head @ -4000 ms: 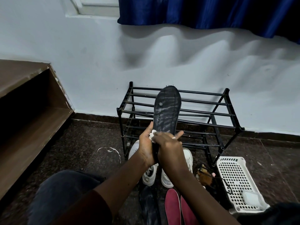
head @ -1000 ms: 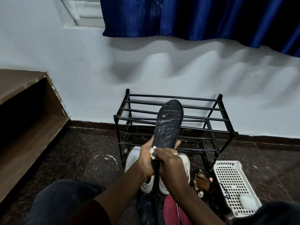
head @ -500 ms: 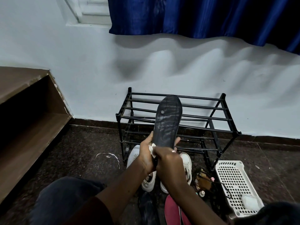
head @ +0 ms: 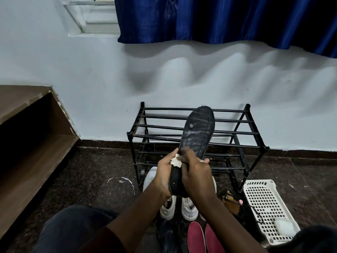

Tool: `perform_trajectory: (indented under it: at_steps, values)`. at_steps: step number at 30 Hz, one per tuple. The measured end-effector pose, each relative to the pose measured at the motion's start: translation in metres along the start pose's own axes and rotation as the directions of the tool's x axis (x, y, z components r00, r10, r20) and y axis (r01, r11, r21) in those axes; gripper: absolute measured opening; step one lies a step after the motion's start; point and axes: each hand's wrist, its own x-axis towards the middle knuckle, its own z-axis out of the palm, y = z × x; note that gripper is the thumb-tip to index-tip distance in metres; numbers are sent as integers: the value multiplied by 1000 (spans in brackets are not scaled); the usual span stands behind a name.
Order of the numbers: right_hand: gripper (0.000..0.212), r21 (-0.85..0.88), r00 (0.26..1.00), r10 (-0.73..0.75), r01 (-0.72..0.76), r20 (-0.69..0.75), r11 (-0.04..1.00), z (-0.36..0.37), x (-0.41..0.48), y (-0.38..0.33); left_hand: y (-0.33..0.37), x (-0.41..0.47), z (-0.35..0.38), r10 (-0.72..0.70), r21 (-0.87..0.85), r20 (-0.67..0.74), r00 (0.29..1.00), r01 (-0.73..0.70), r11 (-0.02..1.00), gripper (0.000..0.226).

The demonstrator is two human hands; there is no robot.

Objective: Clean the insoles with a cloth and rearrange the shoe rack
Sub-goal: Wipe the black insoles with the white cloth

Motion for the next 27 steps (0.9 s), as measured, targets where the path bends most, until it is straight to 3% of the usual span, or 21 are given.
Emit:
perform_trajectory:
  at_steps: [1,4,5,8,12,15,18,22,27]
  values:
    - [36,30,1000,-19,18,3,999,-2,-2,3,2,1,1,24,3,6,1000,-24,1000,56]
    - [38,77,997,-73,70,36,995,-6,-8,12,1,6,0,106,3,-23,994,-106,994,102]
    - [39,77,994,-94,90,49,993,-8,-8,14,-1,6,1,109,-9,-1,994,-109,994,105]
    - [37,51,978,-193,189,80,981,-13,-13,19,-4,7,3,51,-62,54,997,-48,997,83]
    - [20,30,945,-297,295,136,955,-21,-20,19,-7,12,5,62,-102,49,997,-56,993,88]
    - [22,-157,893,-425,446,147,881,-20,-23,22,-9,15,5,71,-40,-30,997,-72,997,81]
    - [31,-164,912,-381,404,151,900,-13,-25,30,-12,16,7,54,-9,-60,997,-54,998,78]
    - [8,-169,949,-285,305,133,937,-19,-17,33,-14,16,9,10,-26,-26,1000,-11,1000,89]
    - [15,-208,981,-191,192,27,959,-17,-4,39,-19,21,9,11,97,-67,998,-5,995,92]
